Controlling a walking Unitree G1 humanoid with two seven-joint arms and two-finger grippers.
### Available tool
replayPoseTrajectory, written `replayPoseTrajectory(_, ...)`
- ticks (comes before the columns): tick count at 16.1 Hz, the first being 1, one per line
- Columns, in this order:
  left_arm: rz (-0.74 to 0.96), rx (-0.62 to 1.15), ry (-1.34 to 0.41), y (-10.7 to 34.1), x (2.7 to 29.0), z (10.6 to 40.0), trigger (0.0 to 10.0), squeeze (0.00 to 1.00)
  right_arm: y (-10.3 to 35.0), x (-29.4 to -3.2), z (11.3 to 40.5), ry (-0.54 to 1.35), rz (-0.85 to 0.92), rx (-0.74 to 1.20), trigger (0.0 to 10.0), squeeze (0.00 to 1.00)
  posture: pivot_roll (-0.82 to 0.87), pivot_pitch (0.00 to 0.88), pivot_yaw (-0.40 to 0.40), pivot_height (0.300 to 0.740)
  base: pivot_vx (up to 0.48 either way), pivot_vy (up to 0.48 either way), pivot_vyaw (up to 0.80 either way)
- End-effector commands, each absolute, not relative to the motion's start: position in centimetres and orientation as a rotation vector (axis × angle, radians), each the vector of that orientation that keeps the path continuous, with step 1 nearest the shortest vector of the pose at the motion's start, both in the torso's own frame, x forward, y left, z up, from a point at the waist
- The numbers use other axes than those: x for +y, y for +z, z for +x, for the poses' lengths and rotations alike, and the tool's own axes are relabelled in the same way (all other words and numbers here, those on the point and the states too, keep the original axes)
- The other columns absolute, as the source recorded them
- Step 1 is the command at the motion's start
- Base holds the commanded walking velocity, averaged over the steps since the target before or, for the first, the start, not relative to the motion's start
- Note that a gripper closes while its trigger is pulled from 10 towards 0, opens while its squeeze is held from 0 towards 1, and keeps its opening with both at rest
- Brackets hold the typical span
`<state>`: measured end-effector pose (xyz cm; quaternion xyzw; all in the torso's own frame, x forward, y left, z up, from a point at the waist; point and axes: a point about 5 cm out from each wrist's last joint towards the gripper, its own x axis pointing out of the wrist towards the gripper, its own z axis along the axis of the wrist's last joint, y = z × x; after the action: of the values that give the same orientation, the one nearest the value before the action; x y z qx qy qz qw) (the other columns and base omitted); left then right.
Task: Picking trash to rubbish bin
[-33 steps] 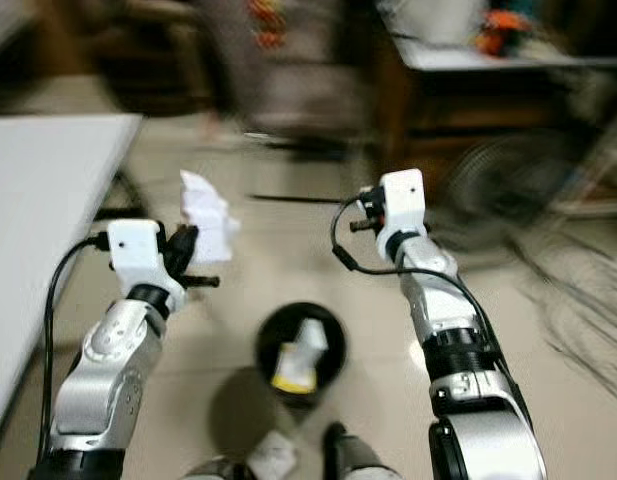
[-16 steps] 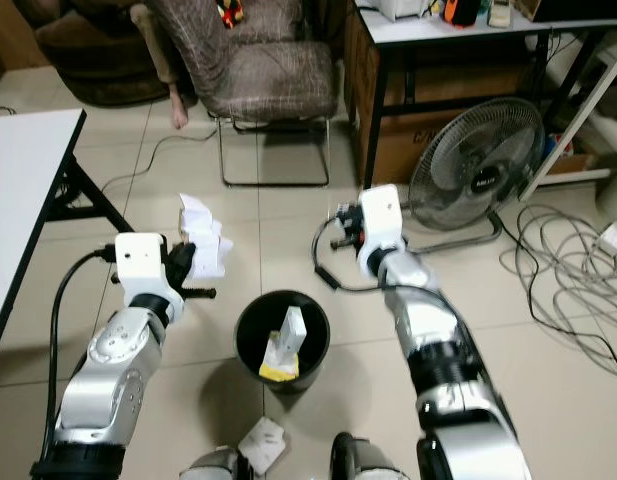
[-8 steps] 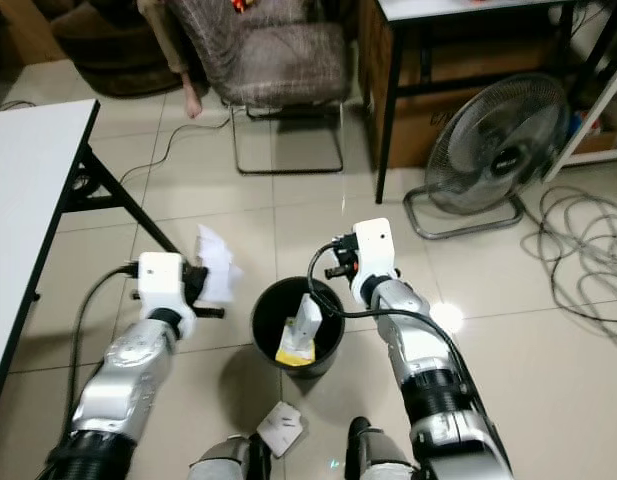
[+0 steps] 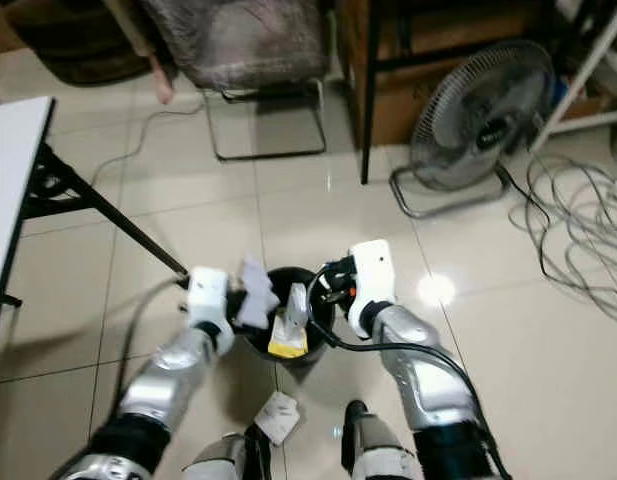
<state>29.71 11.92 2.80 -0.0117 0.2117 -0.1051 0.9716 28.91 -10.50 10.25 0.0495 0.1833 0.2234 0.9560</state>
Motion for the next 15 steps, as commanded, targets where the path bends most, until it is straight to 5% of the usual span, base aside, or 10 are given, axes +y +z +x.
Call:
replayPoseTrajectory(1, -0.010, 0.455, -0.231, 2.0, 11.8, 29.3, 0.0, 0.00, 10.6, -10.4, 28.4, 0.453, 0.116, 0.386, 10.0, 0.00, -0.27, 0.342, 0.096, 0.740, 0.000, 0.000, 0.00)
replayPoseTrajectory(7, -0.002, 0.427, -0.243, 1.6, 10.4, 30.2, 0.0, 0.00, 11.9, -11.0, 25.9, 0.448, 0.111, 0.429, 10.0, 0.00, -0.34, 0.365, 0.091, 0.740, 0.000, 0.000, 0.00)
replayPoseTrajectory(15, 0.068, 0.380, -0.057, 2.5, 15.6, 31.9, 0.0, 0.00, 12.6, -10.6, 25.8, 0.447, 0.117, 0.444, 10.0, 0.00, -0.32, 0.366, 0.085, 0.740, 0.000, 0.000, 0.00)
